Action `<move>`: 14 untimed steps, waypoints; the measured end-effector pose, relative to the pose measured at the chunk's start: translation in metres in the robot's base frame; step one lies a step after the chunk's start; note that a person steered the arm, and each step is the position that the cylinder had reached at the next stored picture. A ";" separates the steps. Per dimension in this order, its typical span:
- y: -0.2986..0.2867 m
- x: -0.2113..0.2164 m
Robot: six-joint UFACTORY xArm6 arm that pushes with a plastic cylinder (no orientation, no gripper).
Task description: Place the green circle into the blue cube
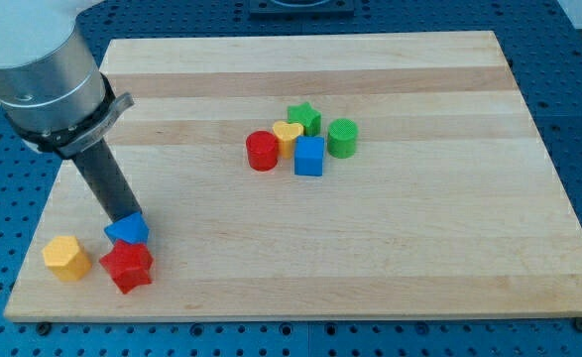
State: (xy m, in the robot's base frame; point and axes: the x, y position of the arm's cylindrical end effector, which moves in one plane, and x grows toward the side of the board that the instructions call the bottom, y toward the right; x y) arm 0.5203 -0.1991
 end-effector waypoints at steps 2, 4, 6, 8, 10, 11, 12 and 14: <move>0.000 0.008; 0.053 -0.007; 0.220 -0.007; 0.359 -0.059; 0.325 -0.117; 0.282 -0.122; 0.238 -0.122; 0.170 -0.122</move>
State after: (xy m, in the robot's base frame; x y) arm 0.3984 -0.0288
